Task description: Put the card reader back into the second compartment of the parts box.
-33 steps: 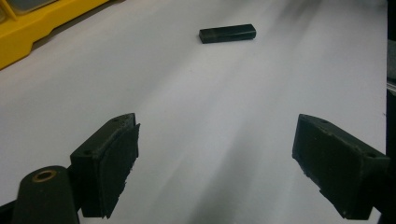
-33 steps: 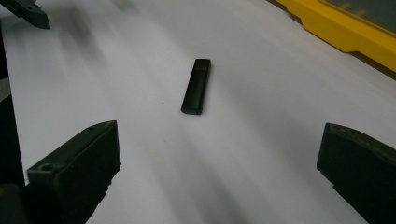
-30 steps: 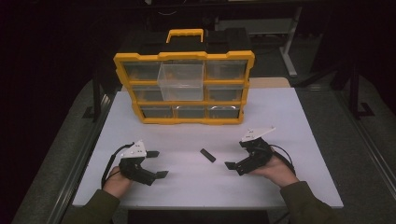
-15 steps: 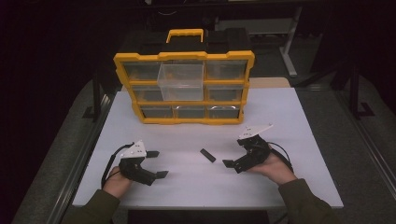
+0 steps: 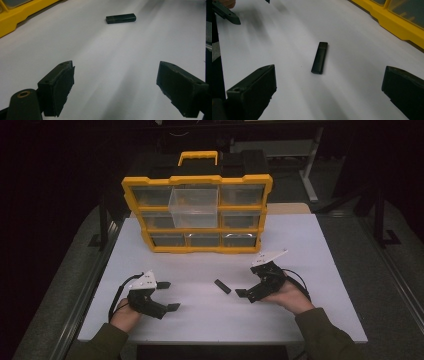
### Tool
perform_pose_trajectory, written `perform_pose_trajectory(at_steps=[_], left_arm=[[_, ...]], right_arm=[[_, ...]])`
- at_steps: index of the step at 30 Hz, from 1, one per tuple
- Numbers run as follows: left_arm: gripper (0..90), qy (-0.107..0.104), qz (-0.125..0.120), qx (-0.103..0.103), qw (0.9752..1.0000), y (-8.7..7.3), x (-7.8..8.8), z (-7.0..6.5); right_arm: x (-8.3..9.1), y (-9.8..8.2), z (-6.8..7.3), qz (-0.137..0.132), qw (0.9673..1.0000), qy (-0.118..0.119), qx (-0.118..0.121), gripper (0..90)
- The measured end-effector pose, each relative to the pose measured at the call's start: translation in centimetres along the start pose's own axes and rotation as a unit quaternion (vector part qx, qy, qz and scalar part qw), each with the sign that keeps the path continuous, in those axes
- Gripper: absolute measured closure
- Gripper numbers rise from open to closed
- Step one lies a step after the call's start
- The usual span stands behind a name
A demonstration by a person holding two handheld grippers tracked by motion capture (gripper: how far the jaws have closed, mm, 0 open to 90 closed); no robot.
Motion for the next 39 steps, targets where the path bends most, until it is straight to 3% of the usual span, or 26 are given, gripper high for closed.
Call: perform_pose_trajectory(at_steps=[39], left_arm=[[14.6,-0.001,-0.002,0.000,1.0000,0.0,-0.1,-0.1]], right_arm=[[-1.4,2.9,0.8,0.004,0.9996,0.019,0.018,0.0]])
Point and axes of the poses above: each handheld gripper's, and its own axes: x roughly backward along the jaws, y roughly out of its top, z roughly to its left, the point moved 5 cm from there along -x, roughly forward along the jaws, and after that the axes turned 8 degrees about -x, right-handed, at the moved point
